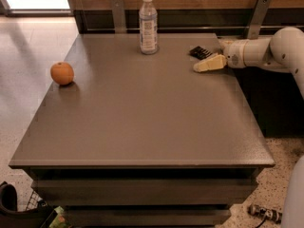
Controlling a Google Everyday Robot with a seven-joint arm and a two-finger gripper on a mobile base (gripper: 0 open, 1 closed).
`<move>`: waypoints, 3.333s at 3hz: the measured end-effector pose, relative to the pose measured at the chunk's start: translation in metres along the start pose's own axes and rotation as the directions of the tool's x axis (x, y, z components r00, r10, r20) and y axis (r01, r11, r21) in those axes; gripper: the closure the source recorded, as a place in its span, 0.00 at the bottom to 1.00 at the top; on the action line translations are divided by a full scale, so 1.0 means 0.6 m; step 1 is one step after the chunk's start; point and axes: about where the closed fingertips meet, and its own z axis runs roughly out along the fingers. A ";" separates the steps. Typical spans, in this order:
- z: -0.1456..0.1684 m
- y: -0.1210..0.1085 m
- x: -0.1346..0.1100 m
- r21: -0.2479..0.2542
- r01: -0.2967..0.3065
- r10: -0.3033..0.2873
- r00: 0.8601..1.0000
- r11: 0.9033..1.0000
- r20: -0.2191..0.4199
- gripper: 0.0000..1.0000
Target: Move rxbar chocolate near orange
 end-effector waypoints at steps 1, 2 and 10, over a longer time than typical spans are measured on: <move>0.012 0.008 0.007 -0.025 -0.007 0.007 1.000 1.000 -0.001 0.00; 0.022 0.016 0.017 -0.051 -0.019 0.019 1.000 0.999 -0.004 0.23; 0.013 0.015 -0.005 -0.051 -0.018 0.018 1.000 0.999 -0.004 1.00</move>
Offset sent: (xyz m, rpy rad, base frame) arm -0.0040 0.0104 -0.0230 0.0354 0.0532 0.0552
